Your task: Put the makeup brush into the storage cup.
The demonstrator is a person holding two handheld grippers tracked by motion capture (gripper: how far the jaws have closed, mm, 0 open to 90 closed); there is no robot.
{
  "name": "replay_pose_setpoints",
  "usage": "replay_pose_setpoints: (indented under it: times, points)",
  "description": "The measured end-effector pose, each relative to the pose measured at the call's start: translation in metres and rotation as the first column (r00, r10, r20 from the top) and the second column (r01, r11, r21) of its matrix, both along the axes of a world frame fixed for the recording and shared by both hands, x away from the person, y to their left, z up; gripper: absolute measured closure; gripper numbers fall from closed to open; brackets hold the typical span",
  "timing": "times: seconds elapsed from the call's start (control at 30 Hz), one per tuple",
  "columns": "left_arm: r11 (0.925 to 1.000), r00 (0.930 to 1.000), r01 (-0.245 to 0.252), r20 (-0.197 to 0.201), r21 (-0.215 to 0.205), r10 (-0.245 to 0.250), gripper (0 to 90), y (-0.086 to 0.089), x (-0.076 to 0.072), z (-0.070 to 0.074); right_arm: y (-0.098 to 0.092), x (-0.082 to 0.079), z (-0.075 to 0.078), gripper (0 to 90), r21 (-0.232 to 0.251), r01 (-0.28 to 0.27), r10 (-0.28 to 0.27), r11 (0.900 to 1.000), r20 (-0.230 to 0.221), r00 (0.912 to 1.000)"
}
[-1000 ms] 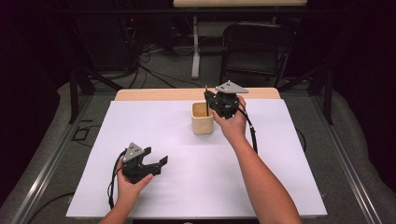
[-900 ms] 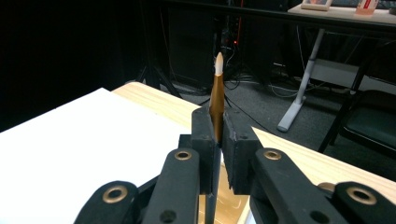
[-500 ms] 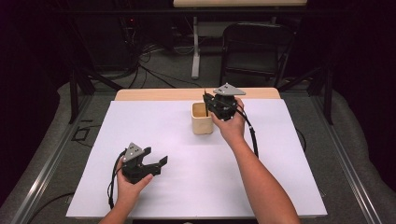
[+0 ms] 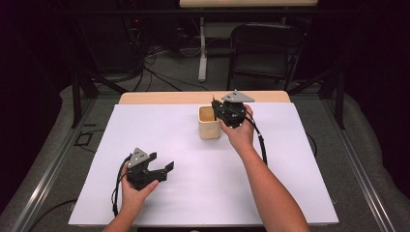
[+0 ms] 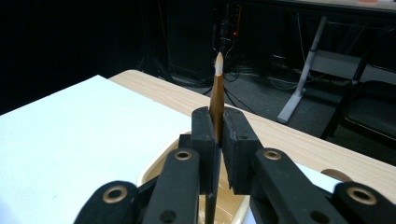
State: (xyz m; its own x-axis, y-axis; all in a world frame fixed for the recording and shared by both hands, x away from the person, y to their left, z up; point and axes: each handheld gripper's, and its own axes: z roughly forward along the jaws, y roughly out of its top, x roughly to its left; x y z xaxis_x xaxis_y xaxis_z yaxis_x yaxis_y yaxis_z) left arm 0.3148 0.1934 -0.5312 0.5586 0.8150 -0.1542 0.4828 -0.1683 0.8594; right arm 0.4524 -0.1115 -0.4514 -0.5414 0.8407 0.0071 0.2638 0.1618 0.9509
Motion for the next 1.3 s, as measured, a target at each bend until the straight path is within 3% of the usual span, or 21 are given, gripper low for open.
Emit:
replay_pose_setpoints:
  times: [1.3]
  points:
    - [1.0000,1.0000,-0.001,0.000,0.004,0.001,19.9,0.000,0.000,0.000,0.000,-0.001,-0.029,83.7,-0.001,0.010,-0.010,1.000,-0.036,0.9993]
